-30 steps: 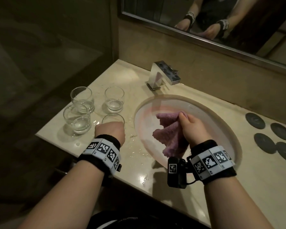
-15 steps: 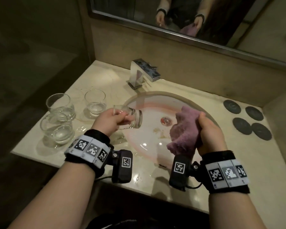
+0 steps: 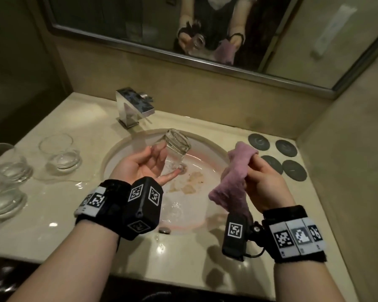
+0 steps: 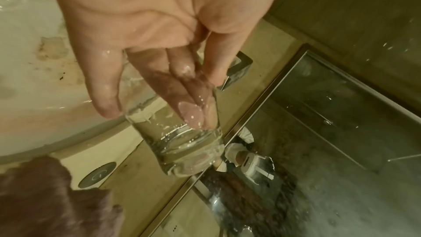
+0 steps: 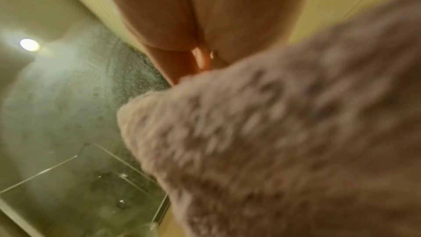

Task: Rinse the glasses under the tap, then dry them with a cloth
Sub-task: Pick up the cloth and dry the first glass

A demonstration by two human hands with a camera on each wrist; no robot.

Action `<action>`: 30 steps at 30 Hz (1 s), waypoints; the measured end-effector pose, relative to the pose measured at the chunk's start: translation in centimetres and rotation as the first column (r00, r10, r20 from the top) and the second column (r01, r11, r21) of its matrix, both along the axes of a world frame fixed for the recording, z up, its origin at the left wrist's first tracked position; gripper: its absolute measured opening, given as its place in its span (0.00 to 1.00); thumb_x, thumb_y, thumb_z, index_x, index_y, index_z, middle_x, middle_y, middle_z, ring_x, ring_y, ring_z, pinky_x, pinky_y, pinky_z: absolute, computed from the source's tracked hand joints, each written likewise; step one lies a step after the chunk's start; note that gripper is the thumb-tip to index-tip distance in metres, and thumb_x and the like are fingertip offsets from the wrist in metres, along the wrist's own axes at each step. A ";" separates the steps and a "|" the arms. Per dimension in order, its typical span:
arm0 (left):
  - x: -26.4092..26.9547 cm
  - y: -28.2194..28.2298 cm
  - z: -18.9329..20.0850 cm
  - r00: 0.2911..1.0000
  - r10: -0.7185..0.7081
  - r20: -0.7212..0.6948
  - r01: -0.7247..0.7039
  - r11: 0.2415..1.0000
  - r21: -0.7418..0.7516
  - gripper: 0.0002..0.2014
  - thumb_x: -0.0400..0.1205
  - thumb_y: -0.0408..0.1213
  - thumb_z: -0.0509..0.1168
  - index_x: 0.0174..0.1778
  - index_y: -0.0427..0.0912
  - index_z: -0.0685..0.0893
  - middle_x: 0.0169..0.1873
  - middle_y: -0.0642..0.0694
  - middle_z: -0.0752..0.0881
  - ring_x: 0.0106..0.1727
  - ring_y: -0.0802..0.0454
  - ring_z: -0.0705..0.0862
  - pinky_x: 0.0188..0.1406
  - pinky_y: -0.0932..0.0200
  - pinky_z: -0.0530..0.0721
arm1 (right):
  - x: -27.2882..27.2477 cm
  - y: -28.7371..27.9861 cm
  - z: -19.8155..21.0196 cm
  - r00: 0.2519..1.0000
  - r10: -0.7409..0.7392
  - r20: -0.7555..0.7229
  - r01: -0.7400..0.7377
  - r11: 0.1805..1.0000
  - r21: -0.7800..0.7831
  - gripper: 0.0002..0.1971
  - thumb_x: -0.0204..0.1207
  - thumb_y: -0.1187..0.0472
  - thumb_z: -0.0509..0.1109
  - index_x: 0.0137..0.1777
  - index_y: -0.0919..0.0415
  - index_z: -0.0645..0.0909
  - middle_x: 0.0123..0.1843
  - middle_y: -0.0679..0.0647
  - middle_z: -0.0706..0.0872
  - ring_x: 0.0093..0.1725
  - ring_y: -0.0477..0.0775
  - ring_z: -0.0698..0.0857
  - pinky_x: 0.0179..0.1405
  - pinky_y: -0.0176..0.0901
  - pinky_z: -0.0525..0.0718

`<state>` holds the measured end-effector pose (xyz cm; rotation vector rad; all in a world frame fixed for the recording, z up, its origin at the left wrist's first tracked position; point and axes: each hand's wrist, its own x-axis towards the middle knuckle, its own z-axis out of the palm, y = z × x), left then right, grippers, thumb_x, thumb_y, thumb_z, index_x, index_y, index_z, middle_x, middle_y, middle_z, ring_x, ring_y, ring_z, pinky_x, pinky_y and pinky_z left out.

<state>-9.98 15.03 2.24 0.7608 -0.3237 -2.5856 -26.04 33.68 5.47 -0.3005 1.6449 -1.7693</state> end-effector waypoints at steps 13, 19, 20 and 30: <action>-3.3 0.9 1.1 0.986 -0.167 -0.012 0.165 0.983 -0.085 0.12 0.73 0.36 0.63 0.50 0.38 0.84 0.33 0.46 0.91 0.33 0.52 0.90 0.34 0.36 0.88 | -1.1 -6.4 2.7 0.309 0.490 -0.815 -0.156 0.871 0.465 0.26 0.74 0.44 0.58 0.69 0.56 0.74 0.61 0.51 0.79 0.56 0.47 0.77 0.59 0.48 0.75; -3.9 0.3 2.4 0.973 -0.224 -0.054 0.216 0.969 -0.116 0.12 0.72 0.35 0.63 0.50 0.37 0.84 0.33 0.45 0.91 0.34 0.51 0.90 0.38 0.49 0.89 | -0.6 -7.8 1.3 0.453 0.296 -0.841 -0.317 0.935 0.158 0.23 0.68 0.43 0.61 0.60 0.43 0.59 0.65 0.57 0.69 0.66 0.53 0.73 0.67 0.42 0.71; -3.9 0.2 2.6 0.974 -0.213 -0.074 0.205 0.973 -0.109 0.12 0.73 0.34 0.62 0.50 0.36 0.84 0.33 0.44 0.91 0.34 0.51 0.90 0.36 0.51 0.90 | -0.8 -8.0 1.4 0.442 0.285 -0.850 -0.345 0.929 0.133 0.24 0.70 0.45 0.62 0.64 0.42 0.59 0.68 0.57 0.69 0.68 0.53 0.73 0.69 0.42 0.71; -4.3 -0.4 3.8 0.952 -0.276 -0.132 0.234 0.935 -0.268 0.20 0.75 0.34 0.64 0.64 0.34 0.79 0.49 0.43 0.81 0.50 0.50 0.79 0.78 0.48 0.63 | -1.4 -8.9 3.1 0.133 0.197 -0.971 -0.194 0.966 0.170 0.26 0.72 0.43 0.60 0.64 0.59 0.79 0.53 0.54 0.83 0.51 0.51 0.80 0.49 0.45 0.80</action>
